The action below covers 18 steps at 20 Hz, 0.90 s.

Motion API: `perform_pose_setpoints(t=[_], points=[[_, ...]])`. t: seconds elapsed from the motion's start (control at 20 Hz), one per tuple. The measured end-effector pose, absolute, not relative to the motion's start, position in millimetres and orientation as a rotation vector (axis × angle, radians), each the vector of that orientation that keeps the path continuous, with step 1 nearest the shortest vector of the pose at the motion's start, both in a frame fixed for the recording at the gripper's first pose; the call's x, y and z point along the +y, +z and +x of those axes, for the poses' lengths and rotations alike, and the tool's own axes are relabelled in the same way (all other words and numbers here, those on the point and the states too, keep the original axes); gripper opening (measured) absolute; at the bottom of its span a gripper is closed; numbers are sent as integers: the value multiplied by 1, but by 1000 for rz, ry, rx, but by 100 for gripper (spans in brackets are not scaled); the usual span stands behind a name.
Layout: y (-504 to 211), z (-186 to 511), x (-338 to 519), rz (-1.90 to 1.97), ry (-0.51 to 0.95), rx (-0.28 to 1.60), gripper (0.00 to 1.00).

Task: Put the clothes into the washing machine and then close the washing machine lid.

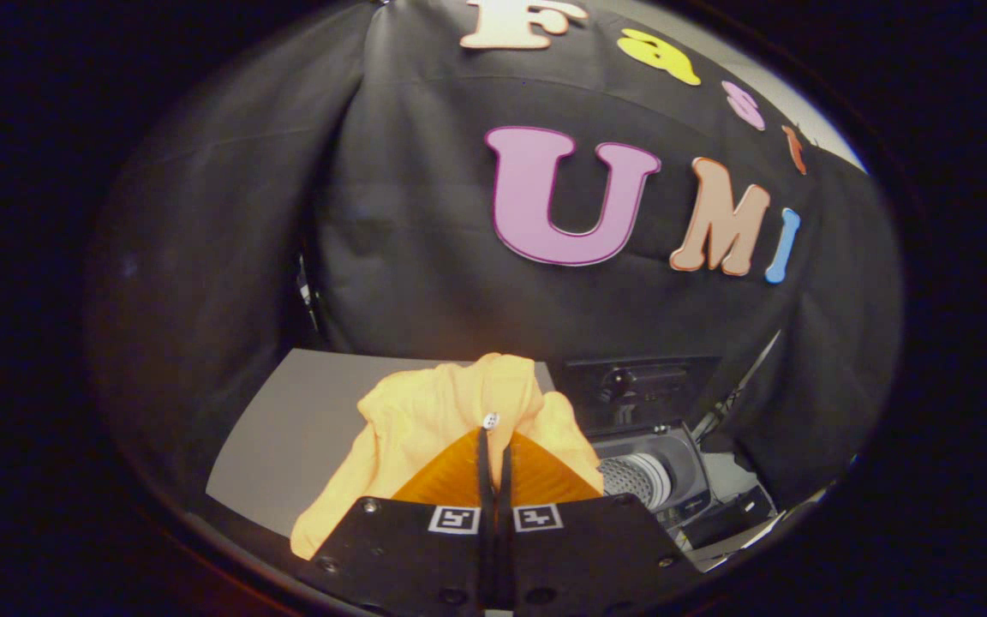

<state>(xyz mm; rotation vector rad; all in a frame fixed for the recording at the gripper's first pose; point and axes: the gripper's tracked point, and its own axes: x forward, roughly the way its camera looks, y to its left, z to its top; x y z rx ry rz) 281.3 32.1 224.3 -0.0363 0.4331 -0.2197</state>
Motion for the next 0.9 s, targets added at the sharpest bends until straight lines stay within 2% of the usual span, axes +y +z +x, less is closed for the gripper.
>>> perform_pose_setpoints(t=[0.25,0.9], points=[[251,272,-42,-32,-271,393,0],[244,251,-231,21,-418,316,0]])
